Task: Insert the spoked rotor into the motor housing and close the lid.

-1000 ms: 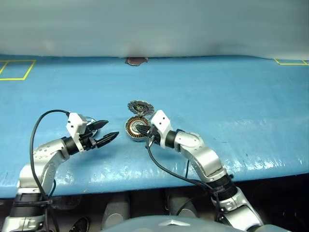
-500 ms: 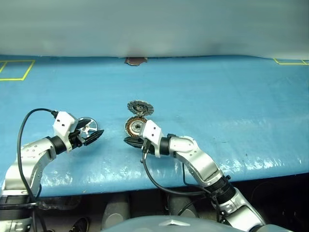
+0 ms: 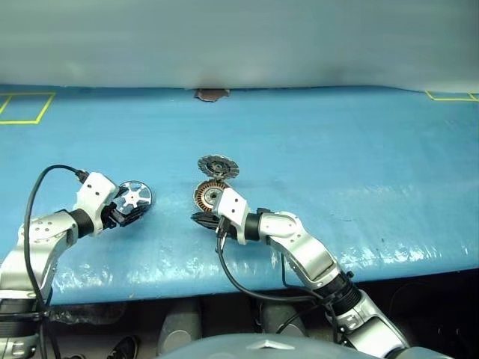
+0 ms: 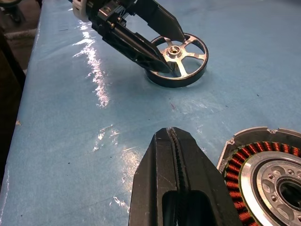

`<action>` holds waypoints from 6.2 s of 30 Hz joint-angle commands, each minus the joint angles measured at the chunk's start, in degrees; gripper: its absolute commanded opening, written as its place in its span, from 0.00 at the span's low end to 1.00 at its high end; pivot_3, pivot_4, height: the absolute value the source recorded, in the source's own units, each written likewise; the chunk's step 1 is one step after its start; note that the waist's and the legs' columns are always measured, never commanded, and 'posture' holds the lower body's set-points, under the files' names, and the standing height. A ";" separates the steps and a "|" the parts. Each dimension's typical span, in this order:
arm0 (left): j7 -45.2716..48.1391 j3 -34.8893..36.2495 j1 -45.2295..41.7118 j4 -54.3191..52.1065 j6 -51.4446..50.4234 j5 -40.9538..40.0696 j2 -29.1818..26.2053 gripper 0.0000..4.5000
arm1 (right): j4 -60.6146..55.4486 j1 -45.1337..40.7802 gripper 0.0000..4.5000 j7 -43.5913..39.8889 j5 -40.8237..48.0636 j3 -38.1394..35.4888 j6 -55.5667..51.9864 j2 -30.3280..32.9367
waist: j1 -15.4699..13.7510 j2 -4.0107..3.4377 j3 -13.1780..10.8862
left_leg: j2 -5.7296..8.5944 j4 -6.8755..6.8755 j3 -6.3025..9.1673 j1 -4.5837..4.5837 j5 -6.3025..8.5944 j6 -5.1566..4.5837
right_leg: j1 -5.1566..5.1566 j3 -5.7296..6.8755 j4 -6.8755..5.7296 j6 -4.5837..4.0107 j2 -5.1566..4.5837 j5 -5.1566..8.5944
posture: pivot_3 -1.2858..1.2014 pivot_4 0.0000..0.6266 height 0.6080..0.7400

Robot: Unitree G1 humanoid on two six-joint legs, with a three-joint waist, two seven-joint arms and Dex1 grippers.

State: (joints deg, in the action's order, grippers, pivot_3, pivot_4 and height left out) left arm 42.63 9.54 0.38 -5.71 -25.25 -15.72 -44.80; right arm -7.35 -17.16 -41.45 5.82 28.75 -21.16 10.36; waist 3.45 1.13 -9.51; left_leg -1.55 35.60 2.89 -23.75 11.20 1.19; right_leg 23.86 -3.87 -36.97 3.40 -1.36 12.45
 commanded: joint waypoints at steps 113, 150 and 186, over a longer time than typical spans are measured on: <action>-8.49 8.97 -5.05 7.94 -11.80 -8.44 5.95 0.51 | 0.00 -0.25 0.00 3.74 -1.52 -0.71 2.02 -1.22 | -0.07 0.09 0.06 | 0.01 0.22 0.02 0.07 0.00 0.01 | -0.12 0.00 -0.13 0.05 0.00 -0.05 | 0.52 0.24 1.00; -7.38 9.90 -7.88 7.35 -7.52 -10.29 8.01 0.71 | 1.10 -0.23 0.00 4.45 -2.44 -1.15 2.67 -1.72 | -0.05 0.14 0.08 | 0.03 0.25 0.02 0.05 0.00 0.02 | -0.12 0.00 -0.15 0.06 0.00 -0.06 | 0.52 0.24 1.00; 0.08 11.18 -8.97 5.54 -14.37 -20.04 8.09 0.21 | -0.07 0.57 0.00 6.36 -2.68 -1.82 2.38 -1.50 | -0.07 0.18 0.09 | 0.02 0.28 0.02 0.05 0.00 0.02 | -0.12 0.00 -0.18 0.06 -0.01 -0.06 | 0.52 0.24 1.00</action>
State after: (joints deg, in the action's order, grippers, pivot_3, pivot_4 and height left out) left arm 41.97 19.66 -7.61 1.87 -39.53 -34.90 -35.39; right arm -5.05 -16.59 -35.27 3.02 28.09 -19.88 9.07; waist 3.37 1.31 -9.42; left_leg -1.53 35.88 2.91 -23.69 11.19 1.21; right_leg 23.74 -3.87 -37.15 3.46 -1.37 12.39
